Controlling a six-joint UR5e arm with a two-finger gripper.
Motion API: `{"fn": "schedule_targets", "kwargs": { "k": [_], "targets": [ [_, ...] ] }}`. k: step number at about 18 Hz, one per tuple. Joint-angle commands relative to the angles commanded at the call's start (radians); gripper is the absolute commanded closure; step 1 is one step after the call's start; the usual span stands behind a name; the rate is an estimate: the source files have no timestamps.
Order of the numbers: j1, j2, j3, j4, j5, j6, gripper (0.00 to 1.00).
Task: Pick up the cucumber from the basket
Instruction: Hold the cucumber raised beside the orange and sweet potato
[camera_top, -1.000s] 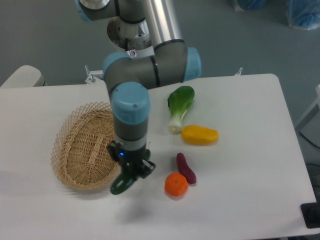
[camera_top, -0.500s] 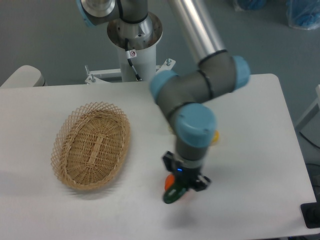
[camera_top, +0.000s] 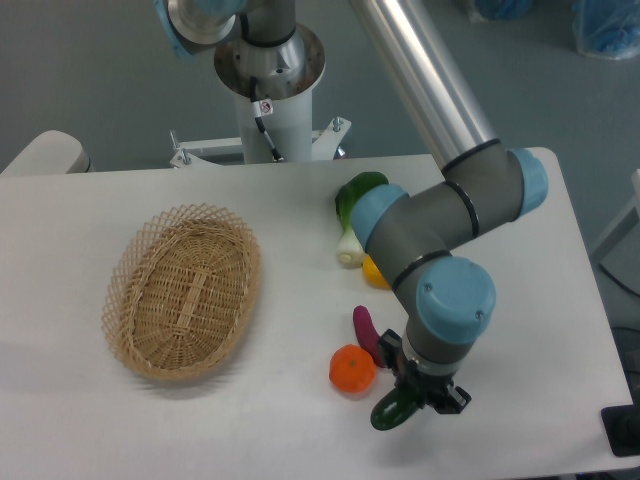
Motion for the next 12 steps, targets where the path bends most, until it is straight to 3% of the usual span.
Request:
{"fn": "schedule_targets", "kwargs": {
  "k": [12],
  "targets": [
    [-0.002, 0.005, -0.018, 0.009, 0.009, 0.026, 0.78]
  ]
}}
